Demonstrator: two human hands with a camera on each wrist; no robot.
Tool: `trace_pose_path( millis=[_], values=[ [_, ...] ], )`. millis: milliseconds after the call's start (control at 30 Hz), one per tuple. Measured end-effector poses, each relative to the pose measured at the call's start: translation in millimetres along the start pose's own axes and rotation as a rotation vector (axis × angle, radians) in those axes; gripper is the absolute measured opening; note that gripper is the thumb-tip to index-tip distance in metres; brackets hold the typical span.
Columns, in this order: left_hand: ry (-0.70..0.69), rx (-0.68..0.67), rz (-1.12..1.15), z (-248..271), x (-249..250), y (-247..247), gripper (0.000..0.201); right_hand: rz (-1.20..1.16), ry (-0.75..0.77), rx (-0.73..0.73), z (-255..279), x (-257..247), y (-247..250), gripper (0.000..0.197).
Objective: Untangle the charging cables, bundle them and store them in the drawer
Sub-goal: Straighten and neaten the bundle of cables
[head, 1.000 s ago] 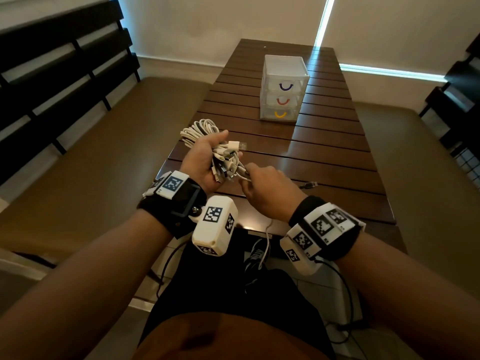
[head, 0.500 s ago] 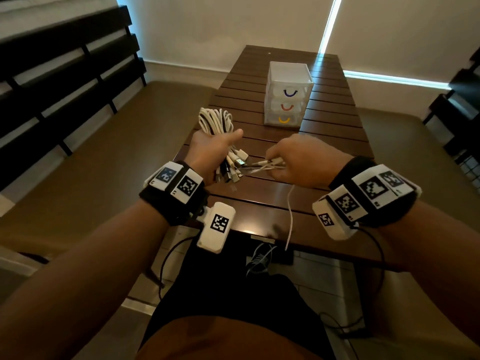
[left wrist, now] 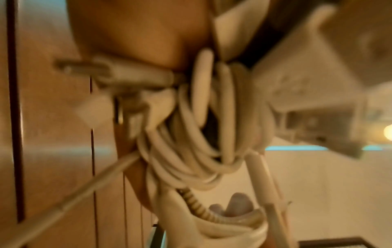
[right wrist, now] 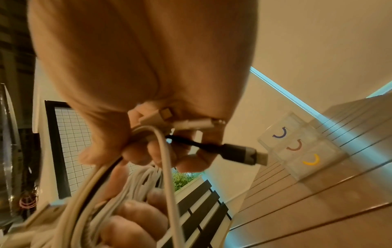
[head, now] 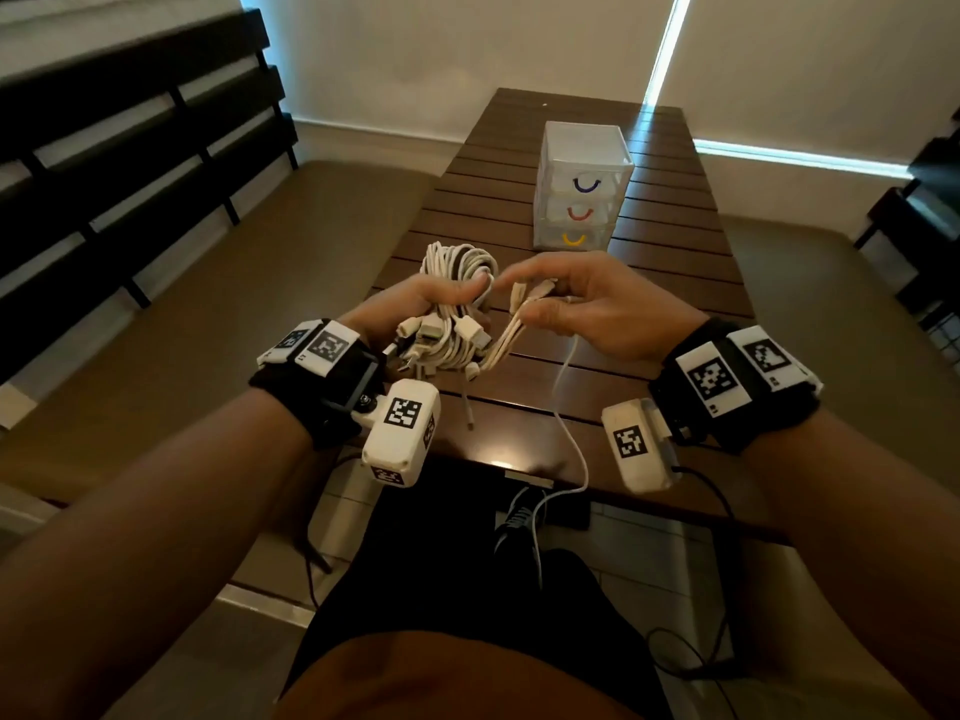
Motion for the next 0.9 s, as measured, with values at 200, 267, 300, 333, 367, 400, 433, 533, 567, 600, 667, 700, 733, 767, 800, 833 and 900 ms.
trace_pose_path(
  millis=[200,267,300,333,367,400,433,533,567,600,667,700,733,767,800,833,900],
  values=[
    [-0.035,-0.151,0.076,-3.3,-5.1,-16.5,0.035,-0.112,-0.076,0.127,-7.6,5.1,1.4,0.009],
    [-0.065,-0.185,0.040,-1.5,0.0,-22.7,0.048,-0.102,-0.099,0.189,-11.2,5.9,4.3,0.006],
    [-0.064,-0.202,0.032,-0.7,1.1,-24.8,0.058,-0.101,-0.109,0.215,-12.9,6.4,5.6,0.008],
    [-0.062,-0.223,0.035,-0.5,1.2,-26.9,0.064,-0.099,-0.115,0.234,-14.1,6.2,6.5,0.010],
    [-0.062,-0.242,0.051,-0.5,0.7,-28.6,0.064,-0.099,-0.114,0.249,-14.9,5.2,7.1,0.014],
    [-0.063,-0.257,0.082,-1.0,-0.6,-28.4,0.060,-0.101,-0.108,0.265,-15.4,3.9,7.3,0.018],
    [-0.063,-0.258,0.108,-1.4,-1.9,-27.1,0.056,-0.105,-0.094,0.283,-16.1,2.2,7.4,0.021],
    [-0.071,-0.168,0.067,-4.4,-2.8,-18.8,0.045,-0.103,-0.086,0.338,-16.7,3.4,9.6,0.024],
    [-0.067,-0.114,0.016,-4.9,-2.8,-15.6,0.038,-0.095,-0.092,0.352,-16.9,5.2,10.3,0.027],
    [-0.069,-0.049,-0.041,-4.7,-1.4,-13.0,0.031,-0.096,-0.094,0.359,-17.3,6.0,10.6,0.030],
    [-0.097,0.062,-0.112,-0.7,4.4,-13.7,0.021,-0.112,-0.086,0.360,-18.0,5.3,11.0,0.033],
    [-0.105,0.088,-0.113,-0.1,5.1,-14.8,0.021,-0.118,-0.079,0.359,-18.4,5.1,11.5,0.033],
    [-0.109,0.102,-0.100,-0.6,4.2,-15.6,0.023,-0.122,-0.074,0.360,-18.6,5.0,12.0,0.032],
    [-0.111,0.115,-0.088,-0.7,3.3,-16.0,0.027,-0.129,-0.062,0.364,-18.8,5.1,12.2,0.032],
    [-0.109,0.132,-0.086,0.3,2.4,-15.5,0.032,-0.137,-0.043,0.374,-18.4,4.5,11.9,0.033],
    [-0.100,0.149,-0.097,0.4,1.3,-14.0,0.036,-0.142,-0.017,0.394,-17.6,4.0,11.5,0.034],
    [-0.083,0.128,-0.116,0.4,0.0,-17.5,0.038,-0.131,0.028,0.468,-14.3,0.1,13.7,0.033]
  ],
)
Point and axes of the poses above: each hand's wrist, its own z-axis away from the middle knuckle, its own y-axis out of the back of the hand, x = y × z, the point moved 9 cm from there along -z, towards the middle knuckle, and after that the axes turned 6 degrees about y, right-handed, at the moved point
